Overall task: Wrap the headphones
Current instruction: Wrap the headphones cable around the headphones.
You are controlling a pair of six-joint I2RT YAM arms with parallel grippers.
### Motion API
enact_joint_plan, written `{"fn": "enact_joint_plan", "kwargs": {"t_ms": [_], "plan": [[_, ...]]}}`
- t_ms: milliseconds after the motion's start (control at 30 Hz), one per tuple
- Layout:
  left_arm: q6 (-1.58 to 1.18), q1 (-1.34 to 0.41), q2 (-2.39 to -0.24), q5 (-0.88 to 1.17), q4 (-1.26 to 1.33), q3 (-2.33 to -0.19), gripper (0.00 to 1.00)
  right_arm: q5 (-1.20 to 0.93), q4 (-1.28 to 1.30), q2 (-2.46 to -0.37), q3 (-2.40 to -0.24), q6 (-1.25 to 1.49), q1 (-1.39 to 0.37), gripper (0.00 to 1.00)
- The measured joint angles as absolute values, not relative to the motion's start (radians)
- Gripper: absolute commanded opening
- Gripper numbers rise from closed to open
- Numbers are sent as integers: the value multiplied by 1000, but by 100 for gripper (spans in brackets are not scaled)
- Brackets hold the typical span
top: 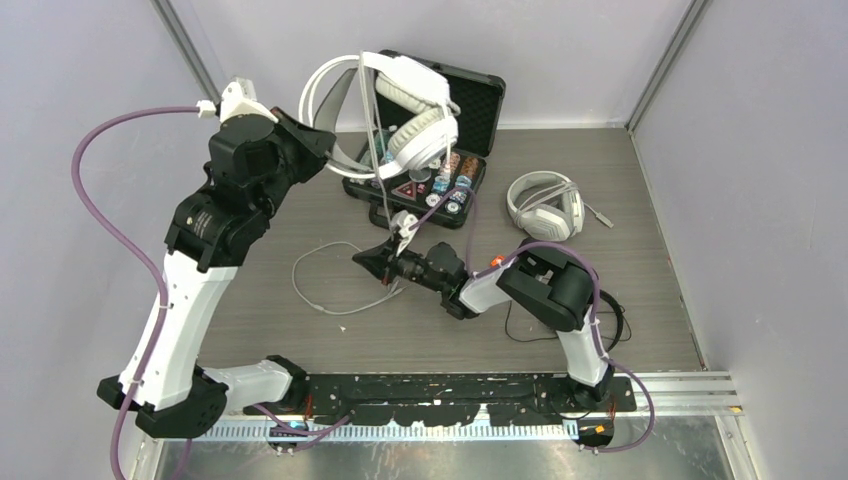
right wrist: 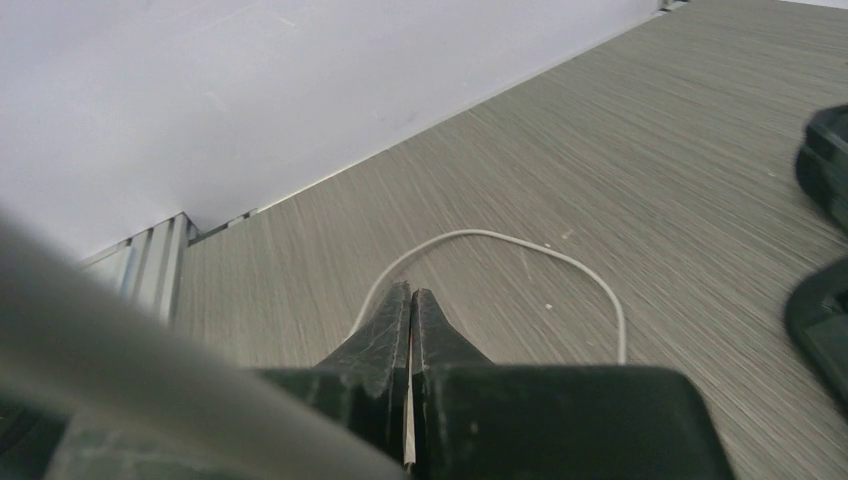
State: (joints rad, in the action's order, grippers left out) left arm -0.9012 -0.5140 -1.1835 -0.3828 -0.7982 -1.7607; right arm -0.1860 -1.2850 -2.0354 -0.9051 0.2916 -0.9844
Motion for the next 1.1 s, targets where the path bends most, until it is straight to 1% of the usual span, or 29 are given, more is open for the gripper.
{"fn": "enact_joint_plan", "kwargs": {"t_ms": [133,333,467,600,900,967,1100], "plan": [[-860,-511,-1189,-282,-810,-1779,0,-191,-1306,-2008,-856,307,-934,0],[-789,-509,-1217,-79,-814,-1826,0,-212,-1317,-1896,-792,341,-829,0],[-690,-506,-1230,57,-827,-1849,0,-229,-1311,-1813,-751,357,-765,1],[-578,-504,-1230,141,-849,-1849,0,-258,-1277,-1726,-724,377,-715,1],[-264,-502,-1223,234,-951,-1834,0,-384,-1083,-1543,-720,428,-653,0],[-200,-502,-1208,255,-947,-1803,0,-423,-1019,-1510,-727,448,-645,0],[-46,-502,-1170,271,-937,-1724,0,-507,-810,-1433,-785,471,-638,0]]}}
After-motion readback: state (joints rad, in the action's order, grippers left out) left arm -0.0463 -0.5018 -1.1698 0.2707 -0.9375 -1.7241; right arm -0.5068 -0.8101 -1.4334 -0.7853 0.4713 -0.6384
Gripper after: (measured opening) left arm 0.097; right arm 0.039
